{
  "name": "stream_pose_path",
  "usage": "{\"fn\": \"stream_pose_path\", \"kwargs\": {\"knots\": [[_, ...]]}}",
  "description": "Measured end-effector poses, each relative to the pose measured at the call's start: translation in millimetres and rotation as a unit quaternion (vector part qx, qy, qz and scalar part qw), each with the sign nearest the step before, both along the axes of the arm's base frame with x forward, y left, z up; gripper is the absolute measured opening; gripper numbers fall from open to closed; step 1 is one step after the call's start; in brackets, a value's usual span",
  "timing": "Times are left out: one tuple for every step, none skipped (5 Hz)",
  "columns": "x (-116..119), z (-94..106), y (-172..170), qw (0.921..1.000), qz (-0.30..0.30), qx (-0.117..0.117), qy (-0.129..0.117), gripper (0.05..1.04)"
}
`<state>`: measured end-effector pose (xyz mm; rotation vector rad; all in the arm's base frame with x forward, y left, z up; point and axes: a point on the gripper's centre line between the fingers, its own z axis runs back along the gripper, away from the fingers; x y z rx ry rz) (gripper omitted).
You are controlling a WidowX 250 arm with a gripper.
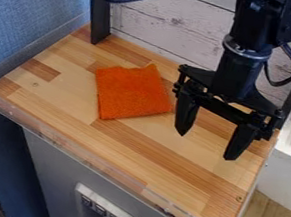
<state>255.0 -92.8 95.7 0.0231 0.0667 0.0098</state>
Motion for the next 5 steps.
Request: {"fn": "stream_pose_path", "kwargs": {"knots": [[5,-0.3,15,0.9995,0.030,0.000,0.001,0.998],[10,-3.2,35,0.9969,0.079,-0.004,-0.003,0.994],[16,-3.3,58,0.9910,0.133,-0.006,-0.010,0.993],[22,-2.9,83,0.9820,0.187,-0.008,-0.024,0.997],[26,-2.1,108,0.9720,0.232,-0.009,-0.038,0.998]]}}
